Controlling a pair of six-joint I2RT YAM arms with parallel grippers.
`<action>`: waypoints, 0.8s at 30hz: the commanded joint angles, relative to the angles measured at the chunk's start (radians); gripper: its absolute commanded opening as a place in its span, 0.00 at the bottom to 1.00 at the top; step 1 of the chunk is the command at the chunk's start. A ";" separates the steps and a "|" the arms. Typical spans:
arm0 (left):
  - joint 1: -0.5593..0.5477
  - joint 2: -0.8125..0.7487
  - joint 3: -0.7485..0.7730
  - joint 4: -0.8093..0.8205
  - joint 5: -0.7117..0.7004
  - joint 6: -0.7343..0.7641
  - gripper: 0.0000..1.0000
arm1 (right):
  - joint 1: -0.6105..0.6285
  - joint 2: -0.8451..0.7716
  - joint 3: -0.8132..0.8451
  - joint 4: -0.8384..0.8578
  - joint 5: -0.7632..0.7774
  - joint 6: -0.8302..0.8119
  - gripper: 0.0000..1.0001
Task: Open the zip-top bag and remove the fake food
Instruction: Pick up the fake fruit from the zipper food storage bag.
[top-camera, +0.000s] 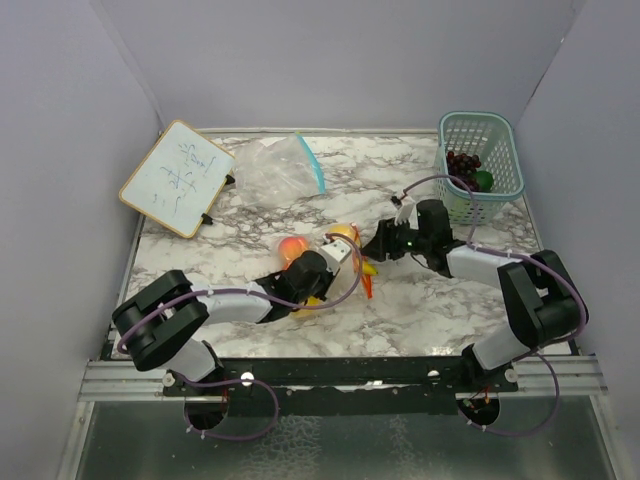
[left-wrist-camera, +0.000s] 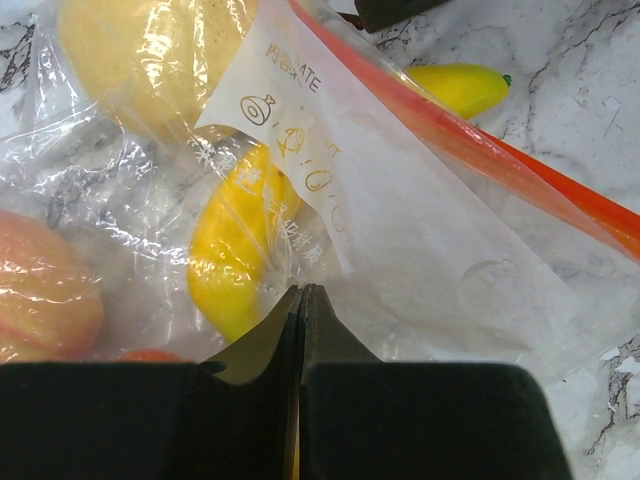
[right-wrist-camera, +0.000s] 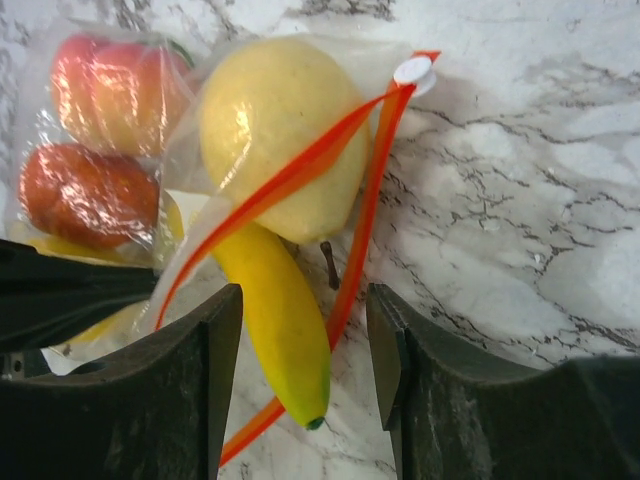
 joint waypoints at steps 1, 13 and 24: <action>-0.008 0.021 0.020 -0.079 0.025 -0.005 0.00 | 0.026 0.003 -0.016 -0.063 0.010 -0.128 0.54; -0.006 0.004 0.051 -0.112 0.056 -0.011 0.00 | 0.157 0.083 0.013 -0.099 0.202 -0.179 0.49; 0.008 0.017 0.054 -0.116 0.034 -0.024 0.00 | 0.155 -0.052 -0.002 -0.199 0.368 -0.092 0.22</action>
